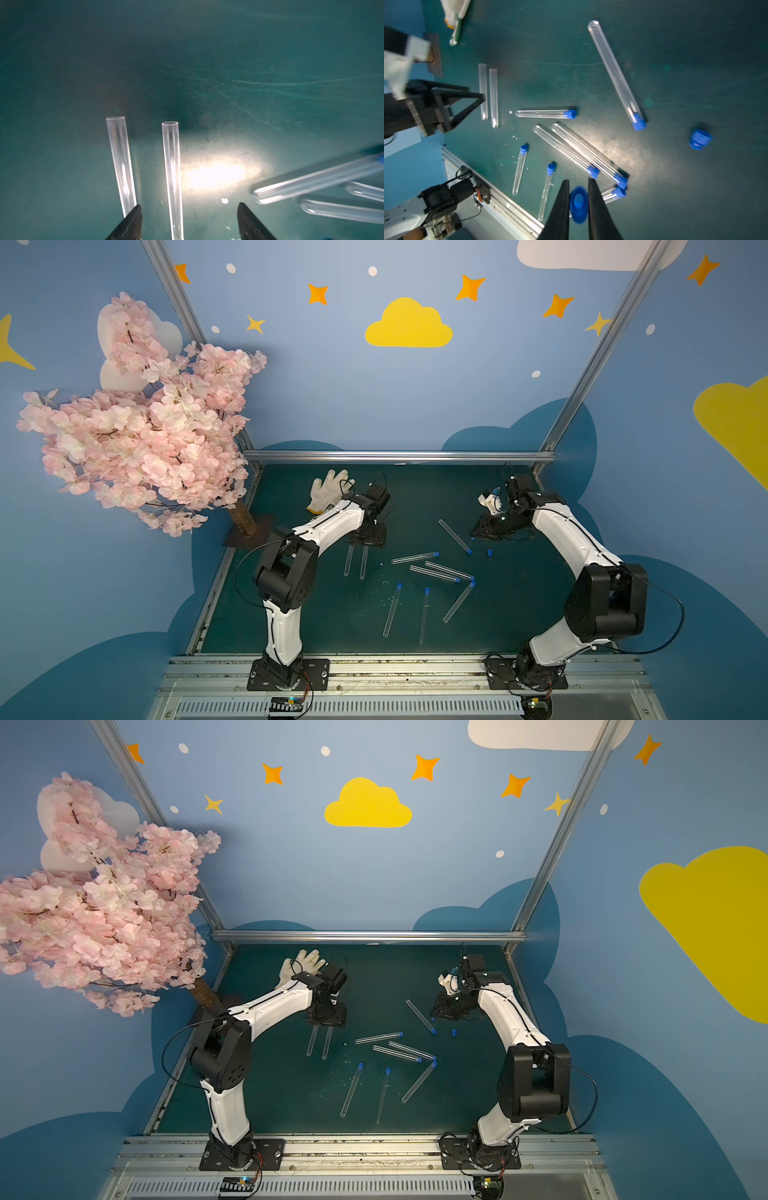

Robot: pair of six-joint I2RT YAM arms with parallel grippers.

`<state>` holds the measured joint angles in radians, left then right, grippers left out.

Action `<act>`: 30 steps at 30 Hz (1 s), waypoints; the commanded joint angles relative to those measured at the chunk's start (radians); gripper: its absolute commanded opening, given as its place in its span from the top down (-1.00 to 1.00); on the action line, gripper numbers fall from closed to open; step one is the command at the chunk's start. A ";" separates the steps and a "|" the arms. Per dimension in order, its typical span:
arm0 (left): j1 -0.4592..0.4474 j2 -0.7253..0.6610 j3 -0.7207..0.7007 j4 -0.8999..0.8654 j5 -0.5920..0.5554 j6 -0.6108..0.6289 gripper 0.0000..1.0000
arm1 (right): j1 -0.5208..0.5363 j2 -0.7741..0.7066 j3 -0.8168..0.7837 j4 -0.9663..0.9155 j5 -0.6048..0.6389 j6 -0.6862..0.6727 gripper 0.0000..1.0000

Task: Remove stoppers from test tubes
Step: Place the test tube at the center of the board, then place the stopper at the center of the board.

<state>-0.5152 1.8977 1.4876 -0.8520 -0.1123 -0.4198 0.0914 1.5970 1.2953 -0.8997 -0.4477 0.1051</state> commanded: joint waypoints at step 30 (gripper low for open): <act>-0.133 -0.240 -0.227 0.241 0.210 0.067 -0.70 | -0.263 0.286 -0.045 0.038 0.222 -0.093 1.00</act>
<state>-0.6476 1.6855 1.2808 -0.6132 0.0803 -0.3553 -0.1802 1.8687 1.2396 -0.8566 -0.2352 0.0425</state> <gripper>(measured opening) 0.847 0.159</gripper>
